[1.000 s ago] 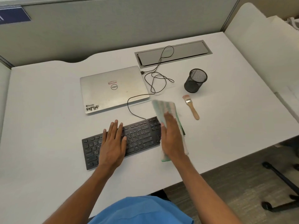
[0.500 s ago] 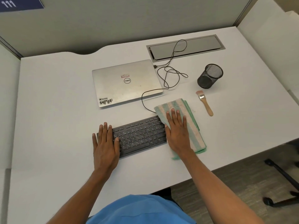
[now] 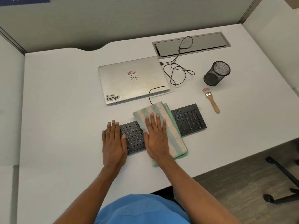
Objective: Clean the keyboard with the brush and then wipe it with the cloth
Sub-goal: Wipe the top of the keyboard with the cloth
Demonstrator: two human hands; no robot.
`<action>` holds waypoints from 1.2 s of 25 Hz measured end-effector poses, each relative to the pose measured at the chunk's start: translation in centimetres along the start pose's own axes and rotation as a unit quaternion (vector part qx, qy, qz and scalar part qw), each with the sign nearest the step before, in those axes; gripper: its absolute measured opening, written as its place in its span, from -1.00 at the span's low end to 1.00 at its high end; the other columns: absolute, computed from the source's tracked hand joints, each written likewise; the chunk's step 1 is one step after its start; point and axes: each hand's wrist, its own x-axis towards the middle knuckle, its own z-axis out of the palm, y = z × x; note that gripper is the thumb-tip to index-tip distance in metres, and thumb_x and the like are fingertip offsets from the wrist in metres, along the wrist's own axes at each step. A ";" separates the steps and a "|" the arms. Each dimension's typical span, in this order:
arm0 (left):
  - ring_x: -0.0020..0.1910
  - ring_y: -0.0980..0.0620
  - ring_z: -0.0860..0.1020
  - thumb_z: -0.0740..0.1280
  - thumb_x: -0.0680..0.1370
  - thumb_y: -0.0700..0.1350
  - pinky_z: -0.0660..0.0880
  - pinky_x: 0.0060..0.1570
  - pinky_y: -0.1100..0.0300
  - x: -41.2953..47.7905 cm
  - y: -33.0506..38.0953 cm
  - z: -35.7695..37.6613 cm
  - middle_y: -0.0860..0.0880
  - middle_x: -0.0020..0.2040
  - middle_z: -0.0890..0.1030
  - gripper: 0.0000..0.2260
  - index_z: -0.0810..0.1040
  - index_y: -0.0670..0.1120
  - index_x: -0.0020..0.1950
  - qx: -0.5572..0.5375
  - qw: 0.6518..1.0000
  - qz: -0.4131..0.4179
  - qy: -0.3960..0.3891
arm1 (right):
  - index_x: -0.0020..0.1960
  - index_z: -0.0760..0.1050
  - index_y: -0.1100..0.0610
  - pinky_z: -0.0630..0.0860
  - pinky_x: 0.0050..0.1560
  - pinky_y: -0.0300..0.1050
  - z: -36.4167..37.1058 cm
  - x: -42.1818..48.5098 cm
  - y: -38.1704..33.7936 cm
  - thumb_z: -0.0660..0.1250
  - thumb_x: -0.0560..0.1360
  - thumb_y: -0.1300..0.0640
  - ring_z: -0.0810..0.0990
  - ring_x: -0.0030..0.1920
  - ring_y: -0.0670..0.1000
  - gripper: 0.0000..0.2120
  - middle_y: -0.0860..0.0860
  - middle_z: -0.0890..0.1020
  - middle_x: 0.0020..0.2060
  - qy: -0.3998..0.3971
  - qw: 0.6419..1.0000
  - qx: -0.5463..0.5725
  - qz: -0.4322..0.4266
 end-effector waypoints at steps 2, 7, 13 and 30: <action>0.72 0.07 -0.06 -0.05 0.76 0.02 -0.07 0.69 -0.08 0.0 -0.1 0.0 -0.06 0.73 0.12 -0.47 0.17 -0.16 0.71 -0.011 1.000 -0.001 0.003 | 0.64 0.06 0.12 -0.04 0.58 0.25 0.5 -0.1 -1.8 0.00 0.68 -0.02 -0.14 0.63 0.12 -0.44 0.09 0.02 0.63 -0.008 1.000 -0.009 -0.015; 0.72 0.06 -0.04 -0.05 0.76 -0.02 -0.05 0.69 -0.10 -0.2 -0.3 -0.1 -0.07 0.72 0.15 -0.49 0.17 -0.14 0.71 -0.016 1.000 0.011 0.014 | 0.65 -0.01 0.10 -0.03 0.59 0.23 0.9 -0.6 -3.6 0.01 0.68 -0.02 -0.20 0.63 0.10 -0.42 0.07 -0.06 0.64 -0.042 0.994 -0.010 -0.105; 0.72 0.01 0.02 -0.03 0.76 -0.05 -0.01 0.68 -0.11 -0.3 -0.6 0.5 -0.11 0.70 0.21 -0.50 0.23 -0.19 0.68 0.015 0.999 0.018 0.033 | 0.65 -0.05 0.07 -0.04 0.61 0.12 -1.1 -0.6 1.4 0.07 0.68 0.04 -0.18 0.63 0.01 -0.40 -0.01 -0.06 0.64 -0.071 0.972 -0.034 -0.221; 0.72 0.05 -0.02 -0.03 0.75 -0.01 -0.05 0.69 -0.08 -0.2 -0.2 0.2 -0.06 0.72 0.16 -0.47 0.18 -0.17 0.70 0.001 1.000 0.003 0.013 | 0.65 -0.02 0.08 -0.05 0.59 0.26 -3.4 0.4 14.2 -0.06 0.66 0.00 -0.14 0.63 0.04 -0.42 0.02 -0.03 0.64 0.035 0.996 0.020 0.077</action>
